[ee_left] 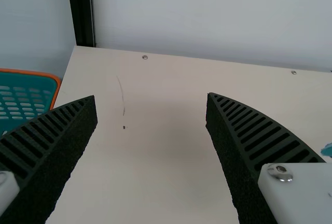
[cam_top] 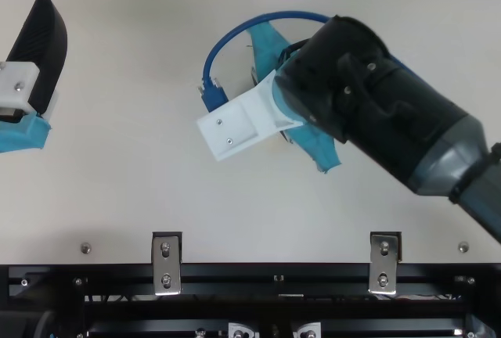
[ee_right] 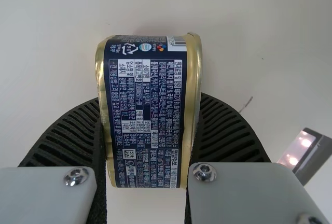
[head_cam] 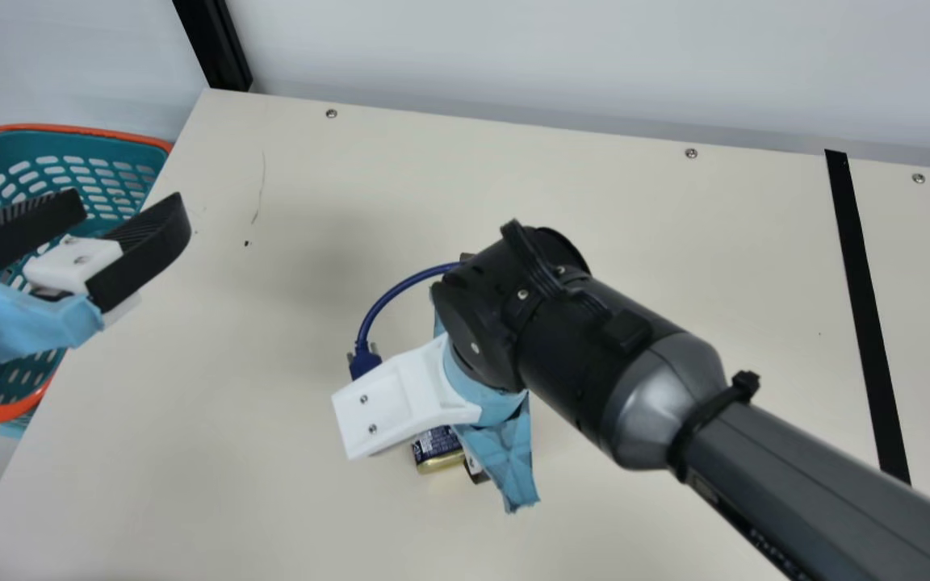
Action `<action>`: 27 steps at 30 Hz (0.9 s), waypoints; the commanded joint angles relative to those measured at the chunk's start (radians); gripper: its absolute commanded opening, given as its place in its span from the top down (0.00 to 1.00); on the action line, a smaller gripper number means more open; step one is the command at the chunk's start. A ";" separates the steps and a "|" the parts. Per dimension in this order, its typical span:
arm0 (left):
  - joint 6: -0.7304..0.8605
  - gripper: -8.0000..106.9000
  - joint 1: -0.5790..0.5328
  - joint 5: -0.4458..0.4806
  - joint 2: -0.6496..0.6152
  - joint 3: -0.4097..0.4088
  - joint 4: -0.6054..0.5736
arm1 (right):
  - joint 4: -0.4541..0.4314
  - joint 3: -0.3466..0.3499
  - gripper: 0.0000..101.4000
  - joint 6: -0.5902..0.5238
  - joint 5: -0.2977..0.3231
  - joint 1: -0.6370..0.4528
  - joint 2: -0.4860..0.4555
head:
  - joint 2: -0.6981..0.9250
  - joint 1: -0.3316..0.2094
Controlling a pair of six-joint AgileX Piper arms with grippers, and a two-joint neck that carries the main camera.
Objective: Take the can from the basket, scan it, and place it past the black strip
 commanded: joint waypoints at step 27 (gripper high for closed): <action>0.000 0.15 0.000 0.000 0.000 0.000 0.000 | -0.068 -0.109 1.00 0.223 0.066 -0.291 -0.115 | -0.080 -0.009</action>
